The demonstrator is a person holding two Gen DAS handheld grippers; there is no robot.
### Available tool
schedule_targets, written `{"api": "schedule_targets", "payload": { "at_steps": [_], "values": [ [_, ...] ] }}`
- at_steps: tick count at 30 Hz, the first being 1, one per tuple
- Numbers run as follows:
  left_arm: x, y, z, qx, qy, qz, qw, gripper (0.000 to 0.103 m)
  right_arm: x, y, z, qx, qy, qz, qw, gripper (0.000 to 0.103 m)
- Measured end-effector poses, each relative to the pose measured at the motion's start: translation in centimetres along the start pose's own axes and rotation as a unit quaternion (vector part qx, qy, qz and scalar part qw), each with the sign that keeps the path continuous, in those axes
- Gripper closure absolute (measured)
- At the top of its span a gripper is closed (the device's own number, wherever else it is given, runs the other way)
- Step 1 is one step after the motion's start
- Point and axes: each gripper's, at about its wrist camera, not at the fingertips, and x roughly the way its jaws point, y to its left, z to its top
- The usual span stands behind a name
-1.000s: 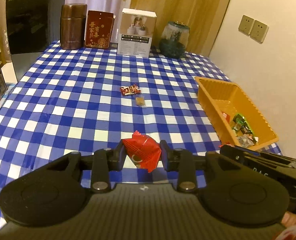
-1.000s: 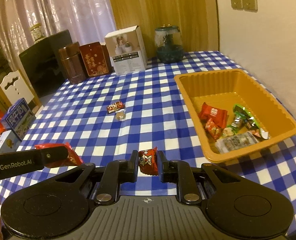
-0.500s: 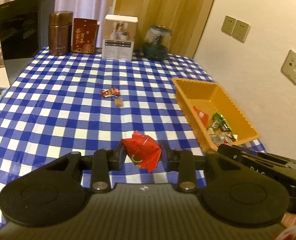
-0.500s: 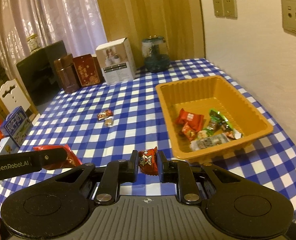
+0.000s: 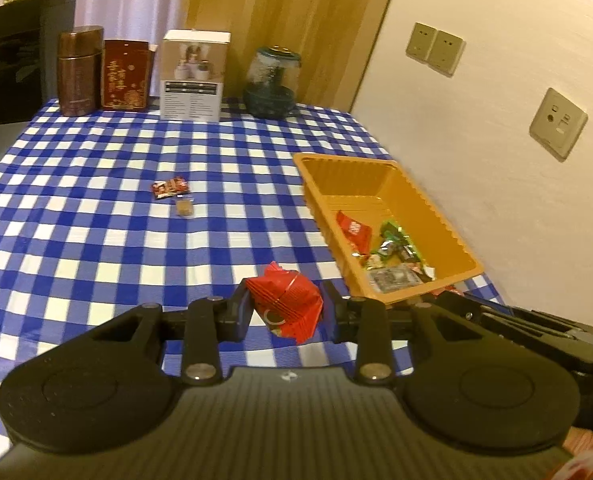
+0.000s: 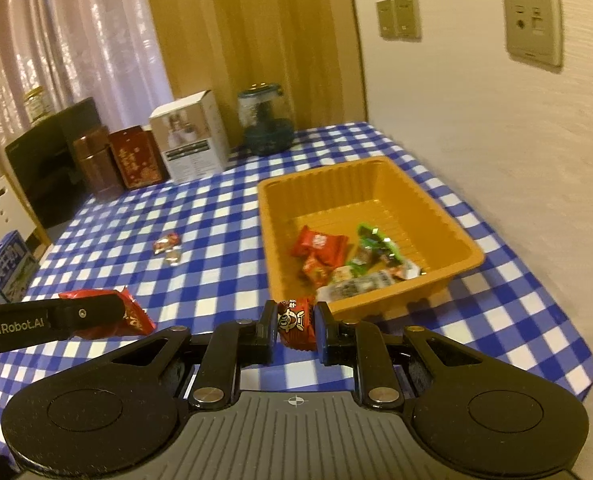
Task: Organize snacks
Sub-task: 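Carry the red candy bag and small red candy over the orange tray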
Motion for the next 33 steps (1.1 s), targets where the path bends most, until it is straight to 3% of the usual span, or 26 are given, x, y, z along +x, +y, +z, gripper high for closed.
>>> {"api": "schedule_targets", "payload": {
  "at_steps": [22,33],
  "values": [
    [2.5,-5.4,1.6,0.028,0.006,-0.042,0.9987,0.072,-1.0,-4.9,2.8,0.019,-0.01,-0.013,1.0,0.084],
    [5.2,-7.6,3.2,0.039,0.008,-0.048,0.9981,0.072,0.8,-8.1,4.7,0.016,-0.012,-0.027,0.999,0.084]
  ]
}}
